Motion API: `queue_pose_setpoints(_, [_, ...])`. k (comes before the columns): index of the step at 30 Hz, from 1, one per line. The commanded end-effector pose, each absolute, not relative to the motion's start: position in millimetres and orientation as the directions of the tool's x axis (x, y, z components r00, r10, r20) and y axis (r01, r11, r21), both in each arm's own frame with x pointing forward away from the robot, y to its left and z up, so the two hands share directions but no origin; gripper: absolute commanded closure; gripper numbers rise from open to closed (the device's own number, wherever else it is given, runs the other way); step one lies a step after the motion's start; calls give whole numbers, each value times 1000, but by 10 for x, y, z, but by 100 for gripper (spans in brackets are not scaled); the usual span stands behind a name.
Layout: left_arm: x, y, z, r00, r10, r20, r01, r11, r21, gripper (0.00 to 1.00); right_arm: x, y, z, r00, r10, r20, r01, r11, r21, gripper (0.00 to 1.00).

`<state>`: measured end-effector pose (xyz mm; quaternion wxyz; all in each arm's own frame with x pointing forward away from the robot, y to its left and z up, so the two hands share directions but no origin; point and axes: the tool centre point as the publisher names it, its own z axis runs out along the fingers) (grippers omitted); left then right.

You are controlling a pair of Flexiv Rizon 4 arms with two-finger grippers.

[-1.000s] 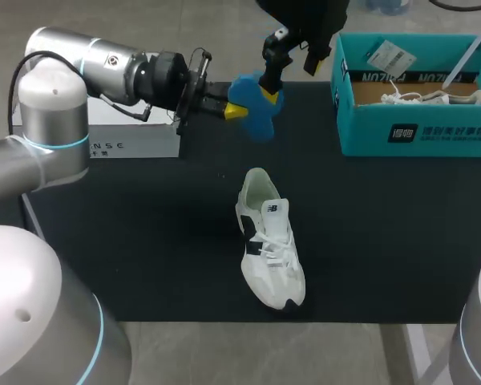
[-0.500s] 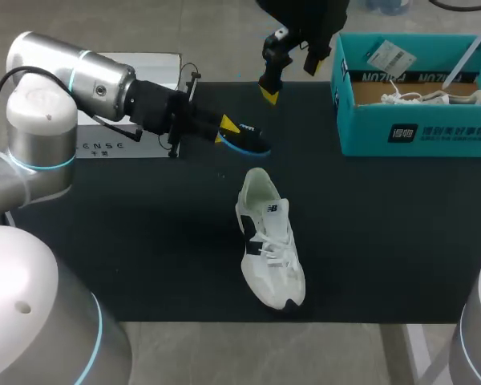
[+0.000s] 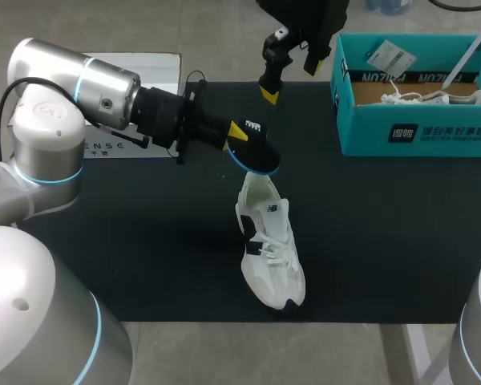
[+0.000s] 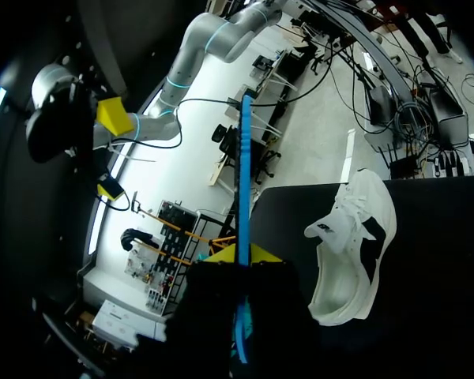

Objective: Take the shoe out of the shoebox, open the shoe tongue, remove and reinsert the insole, then place the shoe into the shoebox

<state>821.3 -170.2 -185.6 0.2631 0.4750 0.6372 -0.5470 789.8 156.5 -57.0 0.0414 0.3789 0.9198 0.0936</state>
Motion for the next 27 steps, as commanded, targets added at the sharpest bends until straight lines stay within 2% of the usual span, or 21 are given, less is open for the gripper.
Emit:
queue_pose_setpoints(1, [8203, -1696, -1856, -409, 318, -856, 894, -48, -445, 100, 7906, 1565, -572, -710, 705, -4, 690, 695, 202, 0])
queue_pose_setpoints(6, [8203, -1696, -1856, -409, 318, -856, 894, -48, -445, 100, 7906, 1565, -572, -710, 705, -4, 690, 695, 202, 0])
queue_pose_setpoints(8, [8122, -1820, -1721, -222, 275, -935, 956, -128, -264, 100, 7906, 1565, -572, -710, 705, -4, 690, 695, 202, 0])
queue_pose_setpoints(10, [8079, -1851, -1662, -61, 223, -973, 985, -142, -94, 100, 7906, 1565, -572, -710, 705, -4, 690, 695, 202, 0])
queue_pose_setpoints(13, [8008, -1843, -1659, 134, 177, -975, 973, -212, 95, 100, 7906, 1565, -572, -710, 705, -4, 690, 695, 202, 0])
queue_pose_setpoints(21, [8089, -1665, -1933, 248, 77, -966, 959, -163, 233, 100, 7906, 1565, -572, -710, 705, -4, 690, 695, 202, 0])
queue_pose_setpoints(27, [8165, -1654, -2002, 271, 41, -962, 953, -152, 262, 100, 7906, 1565, -572, -710, 705, -4, 690, 695, 202, 0])
